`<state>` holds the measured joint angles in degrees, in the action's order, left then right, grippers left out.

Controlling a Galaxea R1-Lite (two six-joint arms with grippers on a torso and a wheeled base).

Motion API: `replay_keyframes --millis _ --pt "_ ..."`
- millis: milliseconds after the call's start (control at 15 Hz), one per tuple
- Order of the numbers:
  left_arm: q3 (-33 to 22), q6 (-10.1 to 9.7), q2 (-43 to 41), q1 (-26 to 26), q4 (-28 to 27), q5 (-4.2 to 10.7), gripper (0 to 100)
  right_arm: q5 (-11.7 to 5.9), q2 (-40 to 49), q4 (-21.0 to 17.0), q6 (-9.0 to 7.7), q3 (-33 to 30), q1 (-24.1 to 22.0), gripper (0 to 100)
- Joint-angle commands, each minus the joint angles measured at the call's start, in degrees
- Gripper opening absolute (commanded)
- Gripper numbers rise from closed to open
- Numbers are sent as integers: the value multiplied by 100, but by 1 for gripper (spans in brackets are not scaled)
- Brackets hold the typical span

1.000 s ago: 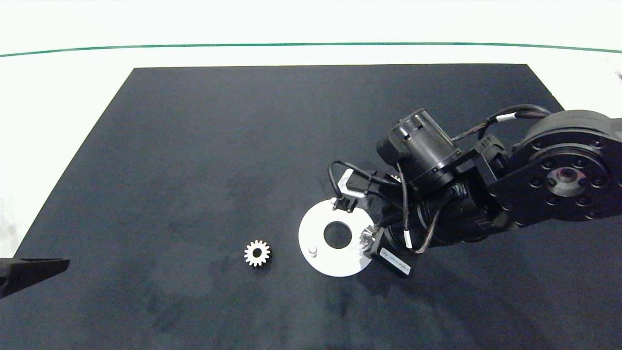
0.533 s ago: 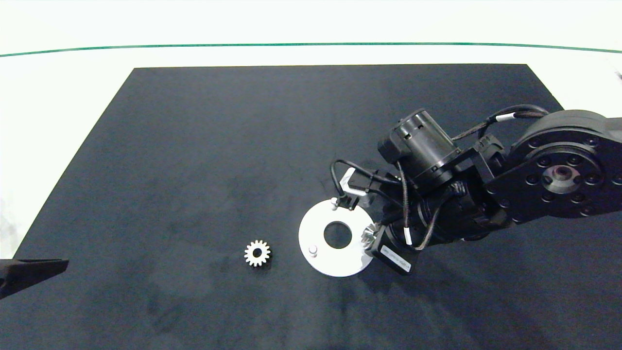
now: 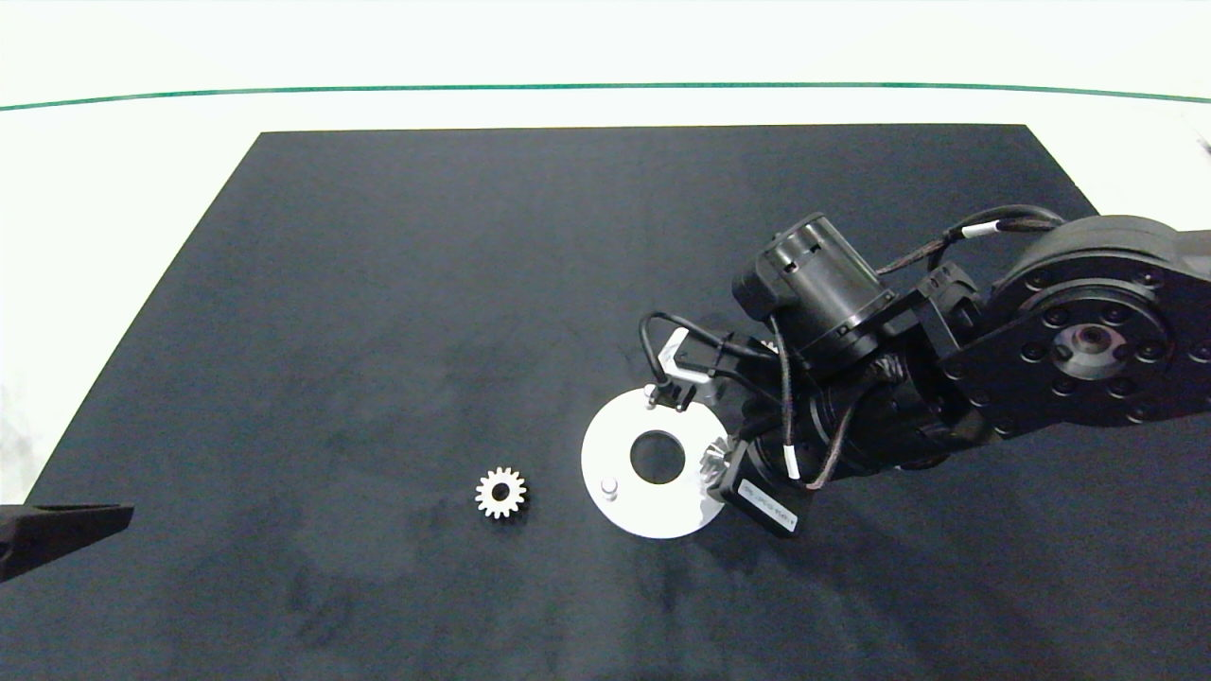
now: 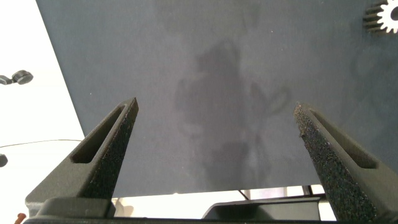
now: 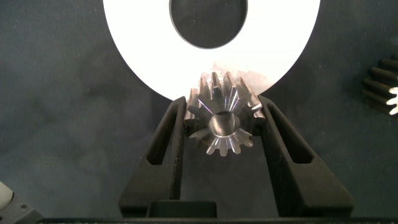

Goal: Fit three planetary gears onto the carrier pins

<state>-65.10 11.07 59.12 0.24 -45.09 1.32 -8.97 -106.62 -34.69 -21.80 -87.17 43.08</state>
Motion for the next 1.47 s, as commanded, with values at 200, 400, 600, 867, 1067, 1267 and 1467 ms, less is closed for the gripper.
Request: replay_keyframes --millis 200,400,600,867,1067,1267,1467 --pt "6 9 3 2 -26 0 100 1 -78 50 -9 -10 51 19" --pt "6 9 3 2 -26 0 100 10 -122 77 -9 -1 104 19" --pt "-3 36 -94 2 -26 -9 100 10 -122 77 -18 34 122 19" --pt "-3 36 -94 2 -26 0 100 -8 -122 77 -18 69 122 19" --pt "-3 44 -103 2 -26 -9 100 -26 -122 86 -26 69 122 19" --pt "-3 44 -103 2 -26 -9 100 -34 -122 86 -26 51 122 19" --pt "-3 44 -129 2 -26 -9 100 -34 -113 86 -26 60 122 19"
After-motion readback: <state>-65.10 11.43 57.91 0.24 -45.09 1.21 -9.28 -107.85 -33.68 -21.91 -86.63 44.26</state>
